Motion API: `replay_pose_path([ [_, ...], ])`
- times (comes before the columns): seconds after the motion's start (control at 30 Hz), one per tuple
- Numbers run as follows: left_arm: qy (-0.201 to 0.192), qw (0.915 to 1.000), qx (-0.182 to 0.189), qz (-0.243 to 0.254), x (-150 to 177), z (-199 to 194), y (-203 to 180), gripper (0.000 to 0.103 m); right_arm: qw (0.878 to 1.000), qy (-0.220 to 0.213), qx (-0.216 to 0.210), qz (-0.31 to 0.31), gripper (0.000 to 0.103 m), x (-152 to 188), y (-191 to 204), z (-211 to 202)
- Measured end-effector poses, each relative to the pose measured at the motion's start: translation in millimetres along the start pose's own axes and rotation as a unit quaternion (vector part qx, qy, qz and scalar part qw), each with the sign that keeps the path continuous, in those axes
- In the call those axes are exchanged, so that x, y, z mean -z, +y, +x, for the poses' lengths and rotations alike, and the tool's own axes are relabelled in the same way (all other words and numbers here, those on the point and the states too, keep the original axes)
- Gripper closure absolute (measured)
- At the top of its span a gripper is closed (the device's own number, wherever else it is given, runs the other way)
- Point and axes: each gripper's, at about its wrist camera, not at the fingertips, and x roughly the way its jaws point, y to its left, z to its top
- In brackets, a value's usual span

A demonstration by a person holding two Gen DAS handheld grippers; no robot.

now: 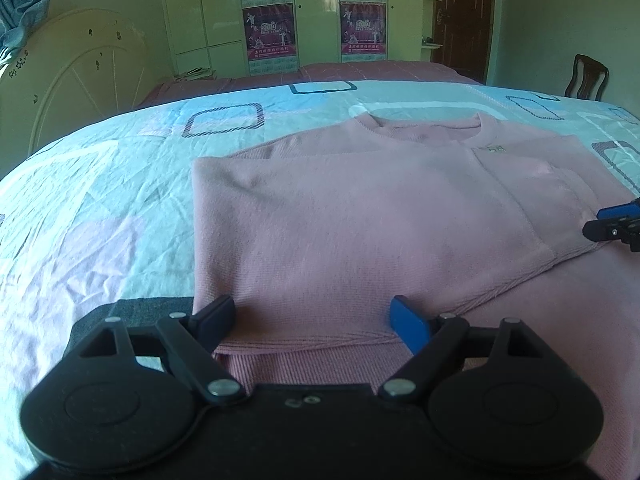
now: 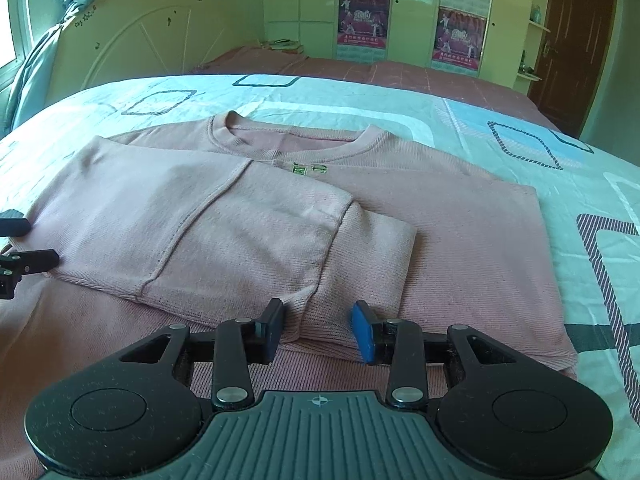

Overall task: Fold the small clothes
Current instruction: 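Grasp the pink sweatshirt hem with both grippers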

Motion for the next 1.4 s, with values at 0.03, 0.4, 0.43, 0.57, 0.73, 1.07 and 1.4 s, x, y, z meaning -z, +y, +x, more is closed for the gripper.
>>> replay_pose_path([
  [0.03,0.004,1.0,-0.005,0.001,-1,-1,-2,0.019,1.0,0.0,0.002,0.002,0.052,0,-1,-3],
  [0.4,0.022,0.9982,-0.049,0.026,35,-57,-14,0.02,0.997,-0.02,-0.023,0.076,0.016,78,-58,-88],
  [0.43,0.027,0.9983,-0.048,0.019,43,-64,-11,0.02,0.995,-0.018,-0.027,0.092,0.022,87,-67,-98],
  [0.57,0.033,0.9985,-0.04,-0.015,74,-96,-2,0.021,0.985,-0.018,-0.05,0.167,0.031,122,-104,-134],
  [0.73,0.031,0.9969,-0.023,-0.069,104,-132,7,0.022,0.97,-0.016,-0.071,0.231,0.031,158,-134,-170],
  [1.07,0.03,0.98,0.073,-0.183,157,-181,10,0.042,0.934,-0.003,-0.168,0.317,0.043,217,-150,-208],
  [1.4,0.026,0.9216,0.212,-0.324,196,-186,22,0.058,0.893,0.01,-0.251,0.373,0.063,254,-150,-216],
])
